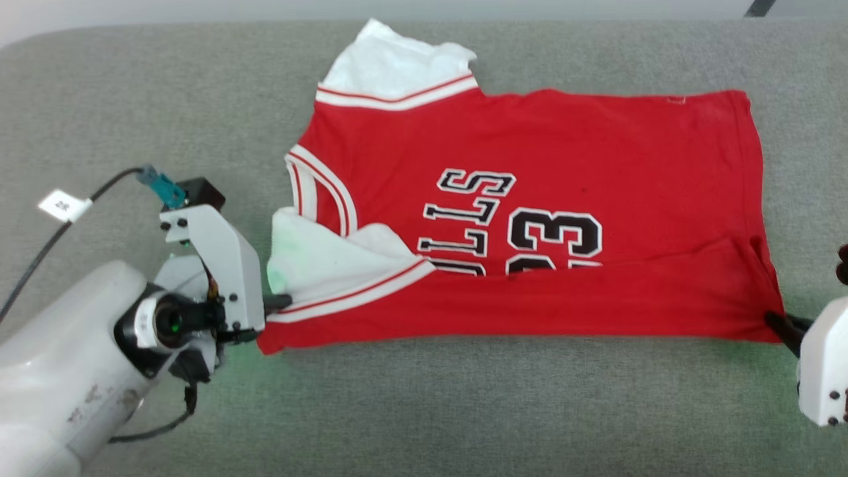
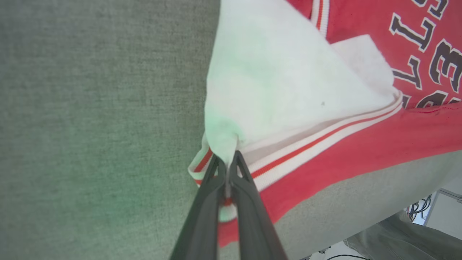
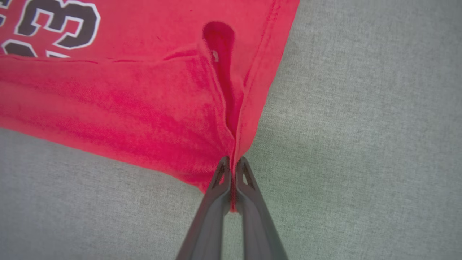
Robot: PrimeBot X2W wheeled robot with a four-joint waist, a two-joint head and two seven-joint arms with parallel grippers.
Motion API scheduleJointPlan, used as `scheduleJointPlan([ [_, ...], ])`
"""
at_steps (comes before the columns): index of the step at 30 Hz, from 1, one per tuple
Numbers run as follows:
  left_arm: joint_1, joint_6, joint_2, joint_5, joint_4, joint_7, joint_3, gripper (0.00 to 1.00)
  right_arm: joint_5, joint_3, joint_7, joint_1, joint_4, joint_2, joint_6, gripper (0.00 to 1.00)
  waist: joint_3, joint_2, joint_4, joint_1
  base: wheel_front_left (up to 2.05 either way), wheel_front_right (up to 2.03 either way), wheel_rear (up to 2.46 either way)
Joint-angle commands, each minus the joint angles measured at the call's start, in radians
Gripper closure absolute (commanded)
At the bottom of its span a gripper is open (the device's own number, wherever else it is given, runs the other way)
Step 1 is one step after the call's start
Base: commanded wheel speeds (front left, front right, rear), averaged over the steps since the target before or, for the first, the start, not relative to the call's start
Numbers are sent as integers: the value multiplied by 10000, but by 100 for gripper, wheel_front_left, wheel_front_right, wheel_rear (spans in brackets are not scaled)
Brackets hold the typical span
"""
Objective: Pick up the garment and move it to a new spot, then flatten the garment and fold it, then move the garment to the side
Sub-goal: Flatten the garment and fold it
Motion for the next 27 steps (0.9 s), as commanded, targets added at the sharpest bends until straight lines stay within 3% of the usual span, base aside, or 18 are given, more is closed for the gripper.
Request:
scheduleJointPlan([
  [1,259,131,147,-44,-150,-34,-35,100,-8,-161,112,283,-96,-19,-14,100,-169,0,163,0,0,0,0],
  [13,1293,637,533,-309,-1265,-246,-89,100,-54,-618,443,1369,-663,414,-13,100,-305,0,288,0,0,0,0],
  [21,1410,513,439,-330,-1161,-329,-29,100,-16,-275,156,1233,-536,503,-13,100,-359,0,204,0,0,0,0],
  [22,1364,442,438,-273,-1132,-387,-18,100,-6,-231,86,1202,-509,479,-13,96,-370,0,196,0,0,0,0],
  [23,1308,419,445,-208,-1096,-413,-19,91,-21,-198,27,1184,-483,460,-13,84,-387,0,190,0,0,0,0],
  [24,1257,371,446,-192,-1056,-472,-2,78,-30,-163,-65,1162,-463,453,-13,65,-412,0,183,0,0,0,0],
  [25,1221,313,433,-173,-1034,-523,26,70,-29,-123,-149,1155,-439,447,-13,56,-436,0,177,0,0,0,0],
  [26,1191,262,427,-129,-1011,-583,50,55,-43,-90,-235,1142,-420,426,-13,41,-464,0,174,0,0,0,0],
  [27,1191,262,427,-129,-1011,-583,50,55,-43,-90,-235,1142,-420,426,-13,41,-464,0,174,0,0,0,0],
])
